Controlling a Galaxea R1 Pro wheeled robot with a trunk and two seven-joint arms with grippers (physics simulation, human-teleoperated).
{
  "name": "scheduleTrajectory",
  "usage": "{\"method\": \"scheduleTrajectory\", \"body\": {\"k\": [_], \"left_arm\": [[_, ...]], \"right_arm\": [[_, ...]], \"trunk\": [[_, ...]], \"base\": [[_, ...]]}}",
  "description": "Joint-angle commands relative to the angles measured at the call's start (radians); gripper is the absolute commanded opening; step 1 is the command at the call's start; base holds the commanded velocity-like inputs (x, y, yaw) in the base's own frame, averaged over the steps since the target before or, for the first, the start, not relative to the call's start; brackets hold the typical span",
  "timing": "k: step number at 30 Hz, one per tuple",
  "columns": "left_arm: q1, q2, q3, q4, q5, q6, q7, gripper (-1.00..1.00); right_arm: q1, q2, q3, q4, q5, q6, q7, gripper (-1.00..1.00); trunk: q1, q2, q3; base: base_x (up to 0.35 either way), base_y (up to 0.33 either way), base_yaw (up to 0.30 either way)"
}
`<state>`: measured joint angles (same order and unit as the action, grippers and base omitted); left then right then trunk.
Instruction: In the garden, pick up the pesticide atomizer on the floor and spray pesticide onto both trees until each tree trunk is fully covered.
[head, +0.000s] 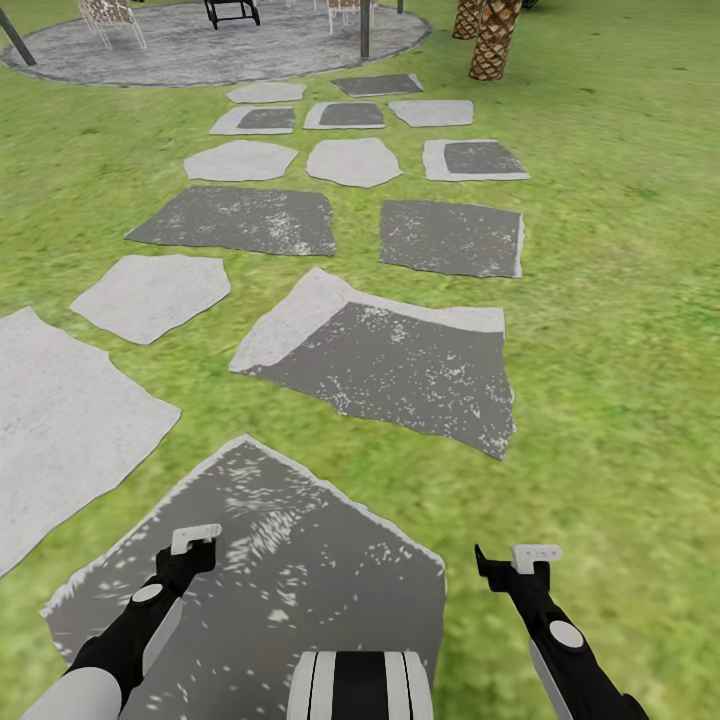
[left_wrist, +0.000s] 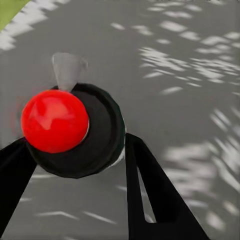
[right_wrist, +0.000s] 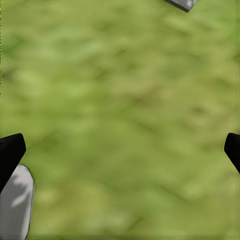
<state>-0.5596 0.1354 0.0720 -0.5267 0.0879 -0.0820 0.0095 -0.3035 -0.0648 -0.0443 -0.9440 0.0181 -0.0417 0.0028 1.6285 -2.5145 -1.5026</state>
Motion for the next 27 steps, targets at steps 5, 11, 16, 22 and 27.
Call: {"method": "scheduleTrajectory", "body": {"k": [5, 11, 16, 22, 27], "left_arm": [[0.000, 0.000, 0.000, 0.001, 0.009, -0.004, 0.001, -1.00], [0.000, 0.000, 0.000, 0.001, 0.009, -0.003, 0.001, -1.00], [0.000, 0.000, 0.000, 0.001, 0.009, -0.003, 0.001, -1.00], [0.000, 0.001, 0.001, 0.001, 0.009, -0.003, 0.001, -1.00], [0.000, 0.001, 0.002, 0.001, 0.009, -0.002, 0.000, -1.00]], "right_arm": [[0.000, 0.000, 0.000, 0.001, 0.002, -0.003, 0.000, 1.00], [0.000, 0.000, 0.000, 0.001, 0.002, -0.003, 0.000, 1.00], [0.000, 0.000, 0.000, 0.002, 0.002, -0.003, 0.000, 1.00], [0.000, 0.000, 0.000, 0.002, 0.002, -0.003, 0.000, 1.00], [0.000, 0.000, 0.000, 0.001, 0.001, -0.003, 0.001, 1.00]], "trunk": [[0.000, 0.000, 0.000], [0.000, 0.000, 0.000], [0.000, 0.000, 0.000], [-0.001, 0.000, 0.007], [-0.003, 0.001, 0.027]], "base": [[0.000, 0.000, 0.000], [0.000, 0.000, 0.000], [0.000, 0.000, 0.000], [0.000, 0.000, 0.000], [0.000, 0.000, 0.000]]}}
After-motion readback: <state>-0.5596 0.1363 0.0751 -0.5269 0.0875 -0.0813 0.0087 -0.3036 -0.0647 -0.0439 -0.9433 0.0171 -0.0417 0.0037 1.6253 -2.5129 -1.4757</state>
